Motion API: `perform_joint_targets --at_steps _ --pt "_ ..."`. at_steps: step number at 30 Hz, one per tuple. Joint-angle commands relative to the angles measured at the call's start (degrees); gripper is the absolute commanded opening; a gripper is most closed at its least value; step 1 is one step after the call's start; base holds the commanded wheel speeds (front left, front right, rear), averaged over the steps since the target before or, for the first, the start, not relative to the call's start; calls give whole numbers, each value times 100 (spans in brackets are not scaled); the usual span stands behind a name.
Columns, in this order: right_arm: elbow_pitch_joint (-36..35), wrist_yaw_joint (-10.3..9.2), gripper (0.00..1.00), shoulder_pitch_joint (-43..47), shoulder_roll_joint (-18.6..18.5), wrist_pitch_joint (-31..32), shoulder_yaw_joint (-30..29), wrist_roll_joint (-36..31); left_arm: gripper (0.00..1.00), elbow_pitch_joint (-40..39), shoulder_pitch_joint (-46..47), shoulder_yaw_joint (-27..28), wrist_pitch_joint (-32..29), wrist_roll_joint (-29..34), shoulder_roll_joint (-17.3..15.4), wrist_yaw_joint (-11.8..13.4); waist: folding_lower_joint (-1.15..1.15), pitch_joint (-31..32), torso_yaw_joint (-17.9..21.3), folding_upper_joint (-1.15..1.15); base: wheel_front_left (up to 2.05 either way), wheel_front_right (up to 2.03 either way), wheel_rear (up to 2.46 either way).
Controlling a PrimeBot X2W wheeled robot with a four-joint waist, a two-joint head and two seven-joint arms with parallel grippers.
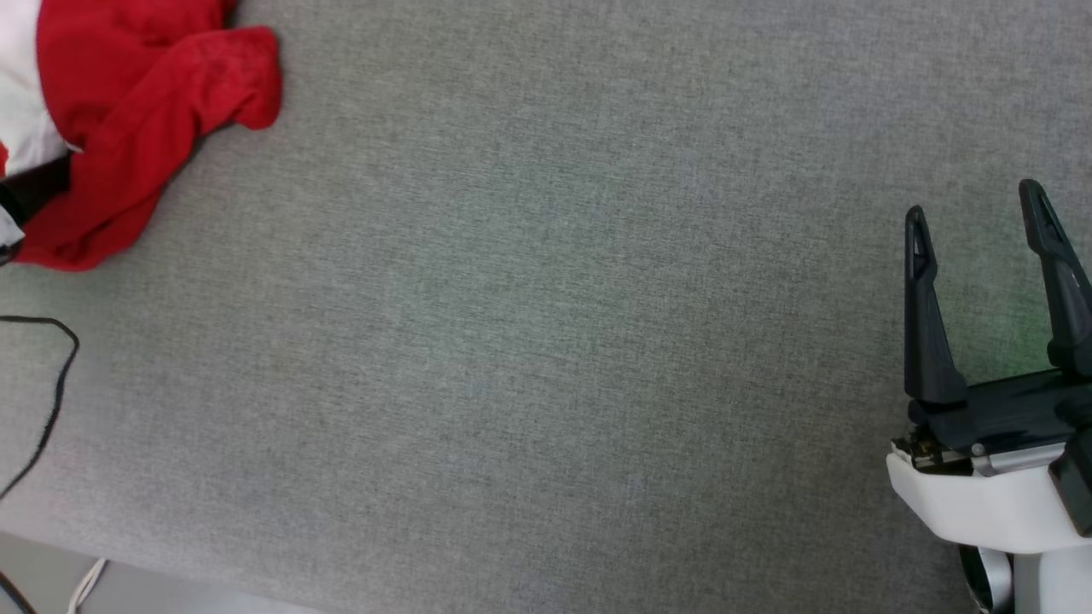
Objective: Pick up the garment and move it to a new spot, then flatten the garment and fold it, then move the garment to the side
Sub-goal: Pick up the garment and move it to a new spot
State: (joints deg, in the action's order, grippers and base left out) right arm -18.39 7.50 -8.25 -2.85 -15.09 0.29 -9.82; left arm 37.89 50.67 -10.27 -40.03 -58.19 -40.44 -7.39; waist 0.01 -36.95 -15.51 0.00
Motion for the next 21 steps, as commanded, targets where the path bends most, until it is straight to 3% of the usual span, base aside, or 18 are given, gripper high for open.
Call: perform_joint_targets --at_steps 1,6,7,8,9,21 --pt "-18 -2 100 -101 -5 -12 -3 -6 100 30 -90 -92 -46 -16 36 3 -1 -47 36 0 0 0 0" --pt "33 -2 100 -146 -5 -12 -11 39 100 221 -209 -621 -34 -76 275 -1 -1 -111 83 0 0 0 0" --pt "43 -2 100 -142 -5 -12 -5 53 93 272 -221 -711 -6 -82 313 -2 -1 -105 90 0 0 0 0" --pt "64 -2 100 -134 -5 -12 0 66 35 312 -234 -776 31 -89 332 -2 -1 -91 97 0 0 0 0" --pt "87 -2 100 -138 -5 -12 0 90 0 354 -232 -846 56 -117 346 -2 -1 -67 100 0 0 0 0" --pt "366 -2 100 -68 -5 -12 175 336 0 -97 233 -1318 795 -44 -553 -2 -1 698 40 0 0 0 0"
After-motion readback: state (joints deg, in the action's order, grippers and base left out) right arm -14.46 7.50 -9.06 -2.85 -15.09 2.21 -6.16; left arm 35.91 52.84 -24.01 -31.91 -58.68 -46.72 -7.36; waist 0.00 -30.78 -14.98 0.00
